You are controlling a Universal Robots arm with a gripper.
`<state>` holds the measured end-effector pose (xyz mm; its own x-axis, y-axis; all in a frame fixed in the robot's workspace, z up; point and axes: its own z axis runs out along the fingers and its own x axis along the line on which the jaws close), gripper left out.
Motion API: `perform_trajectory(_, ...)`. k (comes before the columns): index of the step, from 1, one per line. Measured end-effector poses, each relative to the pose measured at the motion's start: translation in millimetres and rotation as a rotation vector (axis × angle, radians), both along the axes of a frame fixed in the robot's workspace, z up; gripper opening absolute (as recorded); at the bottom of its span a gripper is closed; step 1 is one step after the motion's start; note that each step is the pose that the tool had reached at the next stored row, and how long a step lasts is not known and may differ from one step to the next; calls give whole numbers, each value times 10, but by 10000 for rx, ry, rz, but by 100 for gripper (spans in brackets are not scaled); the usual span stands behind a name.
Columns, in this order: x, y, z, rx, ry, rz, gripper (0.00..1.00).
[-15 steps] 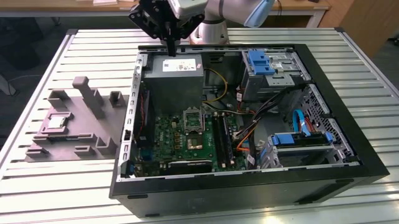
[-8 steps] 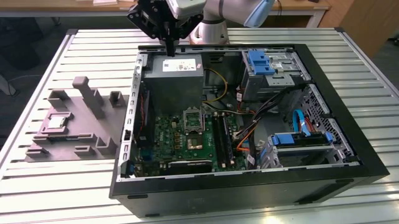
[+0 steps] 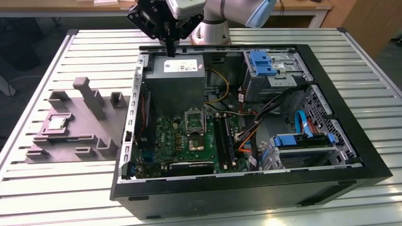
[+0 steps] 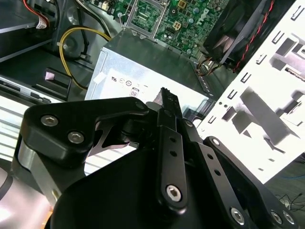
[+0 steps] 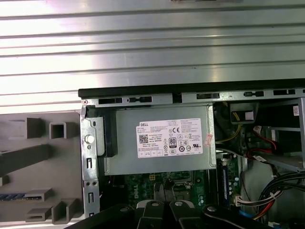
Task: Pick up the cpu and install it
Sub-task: 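Reach for the cpu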
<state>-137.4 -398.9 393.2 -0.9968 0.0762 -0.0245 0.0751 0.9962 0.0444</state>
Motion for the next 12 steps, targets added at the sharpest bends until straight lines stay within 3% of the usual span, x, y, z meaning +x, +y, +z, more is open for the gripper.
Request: perform_trajectory(12, -37, 0, 0, 0, 0, 0, 11)
